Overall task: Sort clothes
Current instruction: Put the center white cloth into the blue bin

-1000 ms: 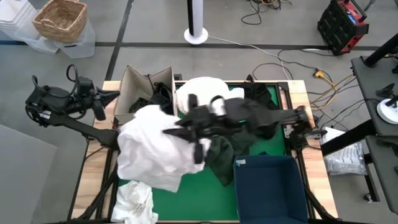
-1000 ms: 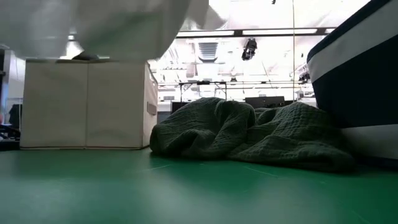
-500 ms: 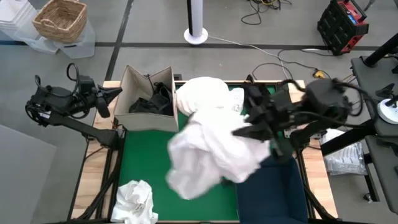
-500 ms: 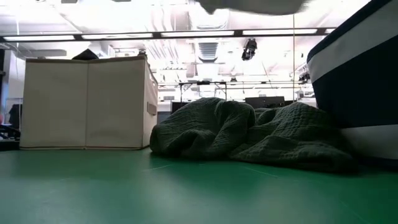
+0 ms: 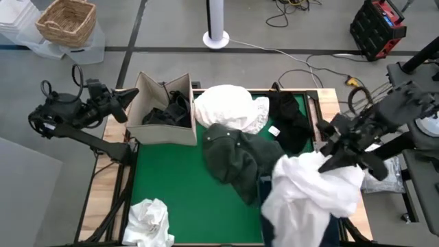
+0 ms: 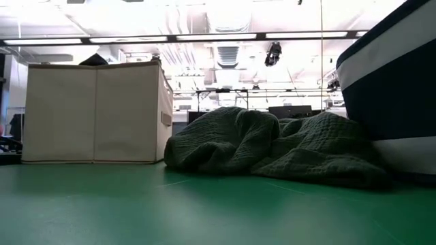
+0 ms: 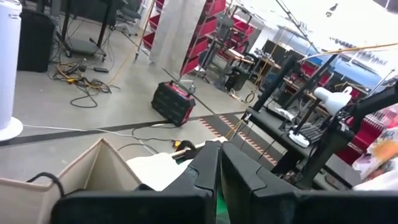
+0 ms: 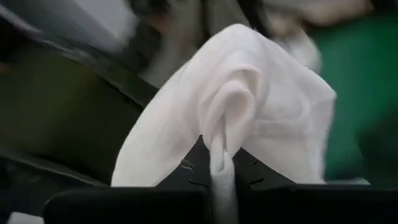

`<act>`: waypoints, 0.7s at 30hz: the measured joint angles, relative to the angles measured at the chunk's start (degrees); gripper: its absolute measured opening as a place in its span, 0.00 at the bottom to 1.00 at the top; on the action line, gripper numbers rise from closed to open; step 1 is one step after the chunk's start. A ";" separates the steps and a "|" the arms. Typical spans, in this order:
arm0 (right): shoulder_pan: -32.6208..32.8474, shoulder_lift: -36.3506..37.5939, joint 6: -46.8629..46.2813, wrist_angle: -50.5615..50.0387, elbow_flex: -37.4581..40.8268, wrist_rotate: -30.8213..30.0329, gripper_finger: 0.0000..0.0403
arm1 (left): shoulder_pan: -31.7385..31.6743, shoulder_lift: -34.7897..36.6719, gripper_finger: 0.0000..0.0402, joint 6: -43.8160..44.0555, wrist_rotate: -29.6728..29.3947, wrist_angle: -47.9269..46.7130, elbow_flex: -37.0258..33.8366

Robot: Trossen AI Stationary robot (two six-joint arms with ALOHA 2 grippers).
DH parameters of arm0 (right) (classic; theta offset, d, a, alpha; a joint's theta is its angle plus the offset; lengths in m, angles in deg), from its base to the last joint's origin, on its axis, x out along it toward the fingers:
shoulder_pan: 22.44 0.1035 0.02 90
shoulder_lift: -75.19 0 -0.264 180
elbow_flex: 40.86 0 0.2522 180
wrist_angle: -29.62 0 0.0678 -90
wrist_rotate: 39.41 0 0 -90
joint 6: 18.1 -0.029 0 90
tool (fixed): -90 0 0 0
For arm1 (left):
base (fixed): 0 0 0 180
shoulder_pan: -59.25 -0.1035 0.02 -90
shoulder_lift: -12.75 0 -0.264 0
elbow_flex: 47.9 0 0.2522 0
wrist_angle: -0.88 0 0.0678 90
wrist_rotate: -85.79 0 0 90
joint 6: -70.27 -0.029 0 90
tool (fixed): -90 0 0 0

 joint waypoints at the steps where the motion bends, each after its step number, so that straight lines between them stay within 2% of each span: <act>1: 0.03 0.08 -1.73 -3.85 0.00 -0.19 0.02 | 0.00 -0.46 0.00 0.06 0.00 0.36 0.00; 4: 0.03 -0.11 -4.55 -13.79 0.02 -0.38 0.02 | 0.00 -1.86 0.00 1.49 0.00 1.37 0.00; 9: 0.06 -0.81 0.41 -9.86 1.73 -0.87 0.02 | -0.02 -4.52 0.00 4.56 -1.39 1.88 0.00; 14: 0.03 -2.29 4.33 -13.11 2.28 -4.35 0.02 | -0.02 -7.42 0.00 5.75 -1.42 1.86 0.00; 21: 0.03 -3.04 6.00 -13.06 6.77 -3.00 0.02 | -0.02 -10.07 0.00 5.59 -1.44 1.30 0.00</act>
